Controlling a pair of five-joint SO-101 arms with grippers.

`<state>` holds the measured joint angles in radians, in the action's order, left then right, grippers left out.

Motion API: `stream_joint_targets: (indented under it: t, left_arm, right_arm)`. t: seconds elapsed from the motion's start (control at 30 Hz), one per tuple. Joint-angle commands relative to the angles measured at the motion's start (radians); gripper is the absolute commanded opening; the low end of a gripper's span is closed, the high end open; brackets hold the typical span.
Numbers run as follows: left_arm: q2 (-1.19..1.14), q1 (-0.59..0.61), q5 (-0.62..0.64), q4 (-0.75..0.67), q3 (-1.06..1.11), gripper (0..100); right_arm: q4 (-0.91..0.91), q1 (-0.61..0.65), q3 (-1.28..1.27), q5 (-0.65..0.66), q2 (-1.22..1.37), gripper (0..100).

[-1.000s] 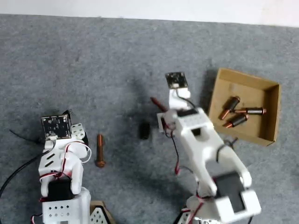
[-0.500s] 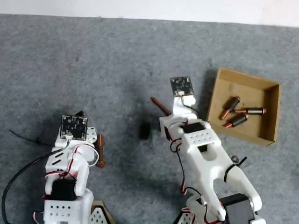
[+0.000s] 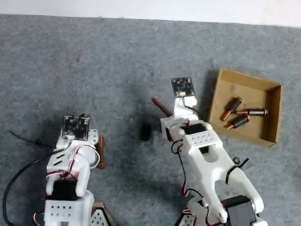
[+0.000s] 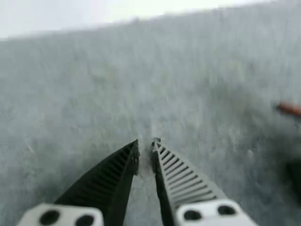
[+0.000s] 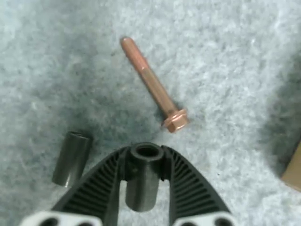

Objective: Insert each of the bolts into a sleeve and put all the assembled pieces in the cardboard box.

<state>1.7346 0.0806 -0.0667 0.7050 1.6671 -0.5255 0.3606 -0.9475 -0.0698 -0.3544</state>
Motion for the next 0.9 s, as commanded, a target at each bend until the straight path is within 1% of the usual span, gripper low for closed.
stream_joint_targets:
  t: [0.0, 0.2, 0.33, 0.37, 0.43, 0.5, 0.53, 0.63, 0.73, 0.87]
  left_arm:
    - [-0.18, -0.021, -0.035, -0.026, -0.076, 6]
    - [-0.568, -0.074, -0.035, -0.034, -0.222, 7]
    - [-0.802, -0.079, -0.031, -0.031, -0.317, 7]
    - [-0.851, -0.081, -0.014, -0.031, -0.334, 7]
    - [-0.934, -0.082, 0.068, -0.032, -0.369, 7]
    - [-0.995, -0.082, 0.143, -0.032, -0.403, 7]
    - [-1.021, -0.082, 0.16, -0.032, -0.415, 7]
    - [-1.081, -0.085, 0.164, -0.031, -0.444, 7]
    - [-1.107, -0.125, 0.164, -0.029, -0.456, 7]
    - [-1.107, -0.156, 0.163, -0.029, -0.45, 15]
  right_arm:
    - [0.028, -0.002, 0.005, 0.009, -0.041, 0.5]
    - [0.028, -0.004, 0.005, 0.009, -0.039, 0.5]
    - [0.028, -0.004, 0.004, 0.009, -0.039, 0.5]
    - [0.028, -0.004, 0.004, 0.009, -0.039, 0.5]
    - [0.028, -0.004, 0.004, 0.009, -0.039, 0.5]
    - [0.028, -0.004, 0.004, 0.009, -0.039, 0.5]
    - [0.028, -0.004, 0.004, 0.009, -0.039, 0.5]
    - [0.028, -0.01, 0.004, 0.009, -0.039, 0.5]
    - [0.028, -0.025, 0.004, 0.009, -0.039, 0.5]
    - [0.028, -0.045, 0.004, 0.009, -0.039, 0.5]
